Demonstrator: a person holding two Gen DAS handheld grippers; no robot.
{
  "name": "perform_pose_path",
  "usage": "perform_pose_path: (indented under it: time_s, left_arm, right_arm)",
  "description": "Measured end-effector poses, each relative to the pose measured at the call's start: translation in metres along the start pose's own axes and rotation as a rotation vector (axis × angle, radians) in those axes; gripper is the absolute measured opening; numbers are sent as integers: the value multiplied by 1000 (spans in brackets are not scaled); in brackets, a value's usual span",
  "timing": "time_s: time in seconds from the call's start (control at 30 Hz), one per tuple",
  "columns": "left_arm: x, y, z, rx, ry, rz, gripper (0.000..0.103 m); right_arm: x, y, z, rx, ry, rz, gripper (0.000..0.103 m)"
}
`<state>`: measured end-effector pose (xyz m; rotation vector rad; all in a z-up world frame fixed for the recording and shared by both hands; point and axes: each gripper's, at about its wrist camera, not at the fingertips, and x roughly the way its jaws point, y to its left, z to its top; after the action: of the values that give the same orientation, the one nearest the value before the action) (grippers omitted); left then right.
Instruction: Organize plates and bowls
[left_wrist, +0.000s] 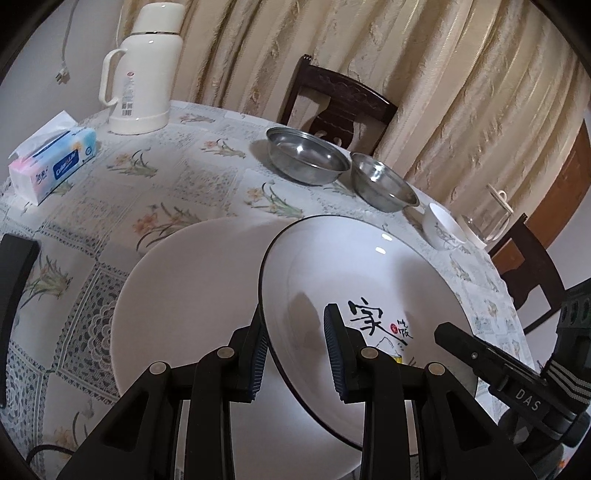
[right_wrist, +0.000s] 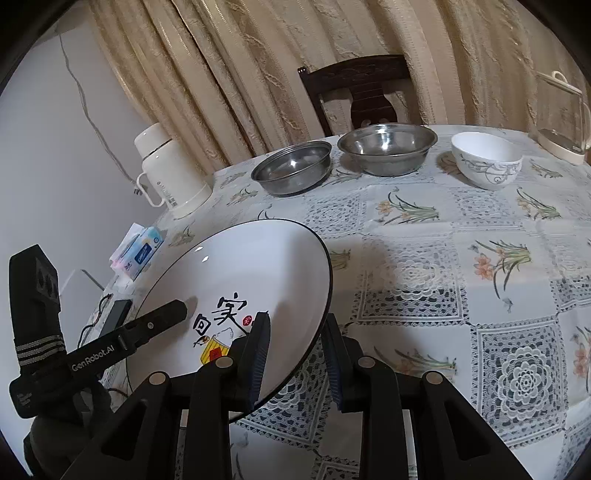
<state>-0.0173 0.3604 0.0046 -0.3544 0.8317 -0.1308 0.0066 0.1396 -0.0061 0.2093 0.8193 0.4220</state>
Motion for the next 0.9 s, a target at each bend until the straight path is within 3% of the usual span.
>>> perform_pose_path:
  time_s: [0.9]
  left_arm:
    - [-7, 40, -16, -46, 16, 66, 30]
  right_arm:
    - [20, 31, -13, -56, 49, 9, 30]
